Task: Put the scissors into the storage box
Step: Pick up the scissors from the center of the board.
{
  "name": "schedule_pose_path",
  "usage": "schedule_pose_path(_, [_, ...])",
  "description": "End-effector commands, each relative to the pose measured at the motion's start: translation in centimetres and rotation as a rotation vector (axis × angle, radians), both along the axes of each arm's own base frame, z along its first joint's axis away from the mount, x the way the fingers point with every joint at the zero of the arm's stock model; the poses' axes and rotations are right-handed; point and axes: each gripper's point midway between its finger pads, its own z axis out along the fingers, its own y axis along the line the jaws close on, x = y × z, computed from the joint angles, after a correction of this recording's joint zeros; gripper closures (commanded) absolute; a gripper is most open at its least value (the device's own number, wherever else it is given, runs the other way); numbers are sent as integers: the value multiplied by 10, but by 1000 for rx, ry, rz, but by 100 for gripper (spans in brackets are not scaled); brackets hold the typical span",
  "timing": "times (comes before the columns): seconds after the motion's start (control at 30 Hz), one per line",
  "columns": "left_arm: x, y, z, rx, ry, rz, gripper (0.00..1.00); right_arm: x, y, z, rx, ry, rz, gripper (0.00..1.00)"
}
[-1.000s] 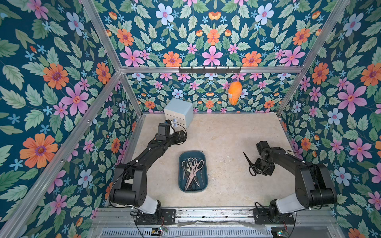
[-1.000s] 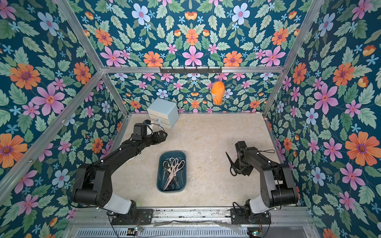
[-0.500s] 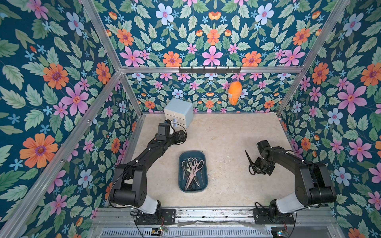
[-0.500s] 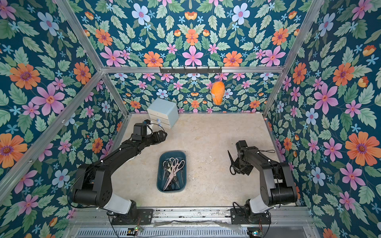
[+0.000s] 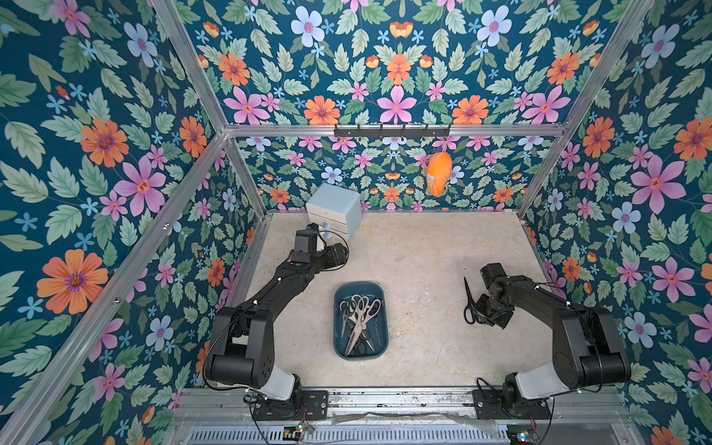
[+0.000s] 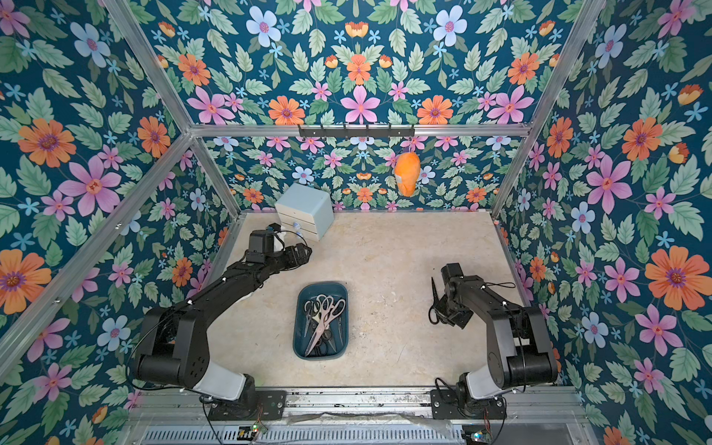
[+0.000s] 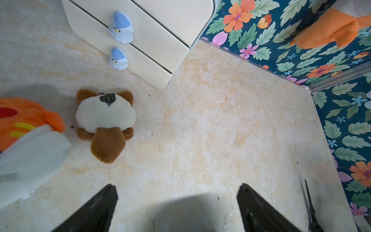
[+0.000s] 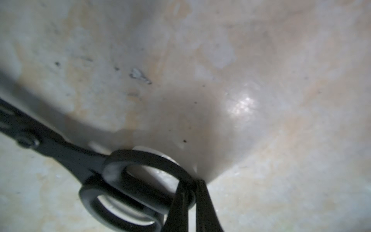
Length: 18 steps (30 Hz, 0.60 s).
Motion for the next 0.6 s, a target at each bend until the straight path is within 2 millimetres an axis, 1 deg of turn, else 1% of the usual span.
schedule_pose_path(0.0, [2,0,5,0,-16,-1,2,19,17,19,87,-87,24,100])
schedule_pose_path(0.17, [3,0,6,-3,-18,2,2,28,25,59,144,-167,11,100])
schedule_pose_path(0.23, [4,0,6,-5,-19,2,2,30,30,70,166,-198,-1,100])
schedule_pose_path(0.33, [4,-1,5,-7,-16,2,2,32,41,85,199,-236,-1,100])
schedule_pose_path(0.43, [5,0,4,-6,-15,5,2,35,62,95,226,-266,20,100])
schedule_pose_path(0.5, [6,2,3,-1,-14,12,2,37,82,101,250,-284,38,100])
schedule_pose_path(0.57, [7,3,3,3,-14,17,2,41,107,108,285,-311,57,100])
